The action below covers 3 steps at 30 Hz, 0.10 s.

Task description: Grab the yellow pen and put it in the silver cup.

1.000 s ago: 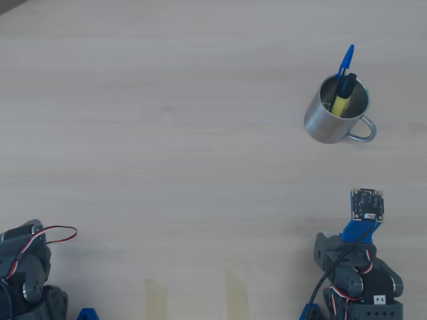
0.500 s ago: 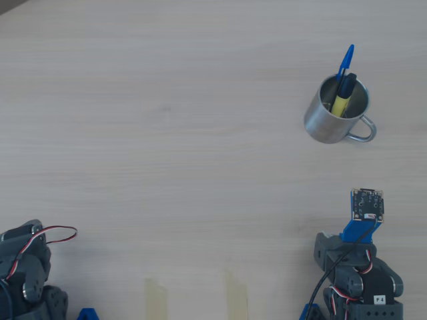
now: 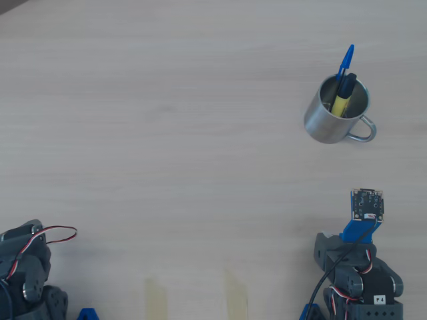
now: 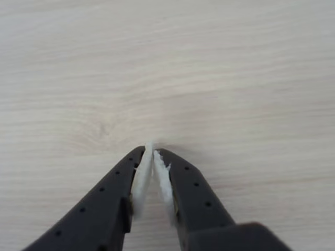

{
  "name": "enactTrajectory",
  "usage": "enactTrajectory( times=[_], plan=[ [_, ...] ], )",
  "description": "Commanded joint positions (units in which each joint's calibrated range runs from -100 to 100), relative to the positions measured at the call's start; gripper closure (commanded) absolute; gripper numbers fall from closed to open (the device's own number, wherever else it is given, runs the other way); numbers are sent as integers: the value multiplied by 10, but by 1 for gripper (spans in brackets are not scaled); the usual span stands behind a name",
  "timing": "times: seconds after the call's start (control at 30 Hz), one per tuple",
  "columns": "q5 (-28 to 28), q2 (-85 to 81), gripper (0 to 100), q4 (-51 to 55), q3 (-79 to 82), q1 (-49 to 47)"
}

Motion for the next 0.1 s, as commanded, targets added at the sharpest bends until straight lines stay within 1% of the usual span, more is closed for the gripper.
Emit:
enactTrajectory(
  times=[0.0, 0.07],
  plan=[
    [0, 5, 98, 13, 5, 0],
    [0, 5, 98, 13, 5, 0]
  ],
)
